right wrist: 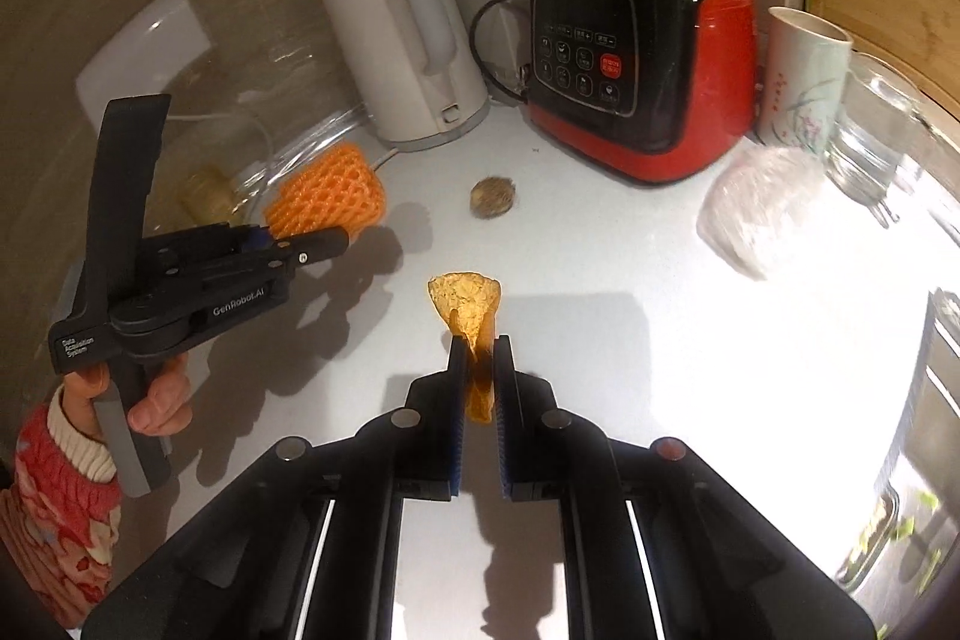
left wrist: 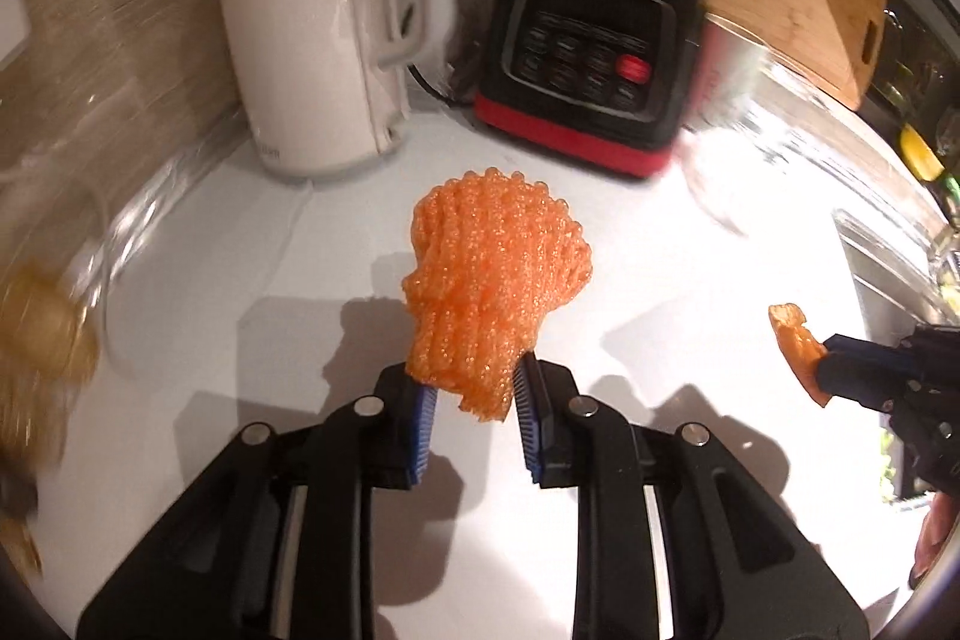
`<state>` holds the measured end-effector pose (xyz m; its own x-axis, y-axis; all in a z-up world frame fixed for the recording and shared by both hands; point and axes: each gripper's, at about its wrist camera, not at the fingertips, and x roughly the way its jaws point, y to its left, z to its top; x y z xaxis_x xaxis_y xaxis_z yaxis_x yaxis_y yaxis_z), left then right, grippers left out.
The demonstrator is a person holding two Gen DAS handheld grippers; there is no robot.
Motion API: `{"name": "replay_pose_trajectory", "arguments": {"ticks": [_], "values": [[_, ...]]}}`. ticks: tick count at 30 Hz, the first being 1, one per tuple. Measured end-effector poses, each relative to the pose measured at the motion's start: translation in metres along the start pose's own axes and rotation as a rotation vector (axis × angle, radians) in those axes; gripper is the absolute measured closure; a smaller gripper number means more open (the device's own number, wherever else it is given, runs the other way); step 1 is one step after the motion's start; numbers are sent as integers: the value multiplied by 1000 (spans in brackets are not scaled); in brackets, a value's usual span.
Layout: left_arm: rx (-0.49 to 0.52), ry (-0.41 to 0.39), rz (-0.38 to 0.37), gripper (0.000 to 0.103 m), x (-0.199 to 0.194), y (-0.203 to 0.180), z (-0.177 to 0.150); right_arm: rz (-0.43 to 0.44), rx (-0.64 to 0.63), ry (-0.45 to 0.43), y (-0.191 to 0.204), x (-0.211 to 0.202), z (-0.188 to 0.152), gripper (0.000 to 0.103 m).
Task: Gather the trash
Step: 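Carry the orange net into the green basket and open the left gripper while the right gripper drops the crust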
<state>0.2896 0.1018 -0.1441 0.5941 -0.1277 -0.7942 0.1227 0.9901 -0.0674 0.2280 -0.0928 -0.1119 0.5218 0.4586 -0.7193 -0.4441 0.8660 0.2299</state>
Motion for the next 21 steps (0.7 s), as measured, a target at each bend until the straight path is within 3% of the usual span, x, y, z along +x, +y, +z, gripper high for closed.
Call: {"name": "replay_pose_trajectory", "arguments": {"ticks": [12, 21], "values": [[-6, 88, -42, 80, -107, -105, -121, -52, 37, 42, 17, -115, -143, 93], [22, 143, -66, 79, -162, -160, -217, -61, 11, 111, 42, -153, -254, 92]]}}
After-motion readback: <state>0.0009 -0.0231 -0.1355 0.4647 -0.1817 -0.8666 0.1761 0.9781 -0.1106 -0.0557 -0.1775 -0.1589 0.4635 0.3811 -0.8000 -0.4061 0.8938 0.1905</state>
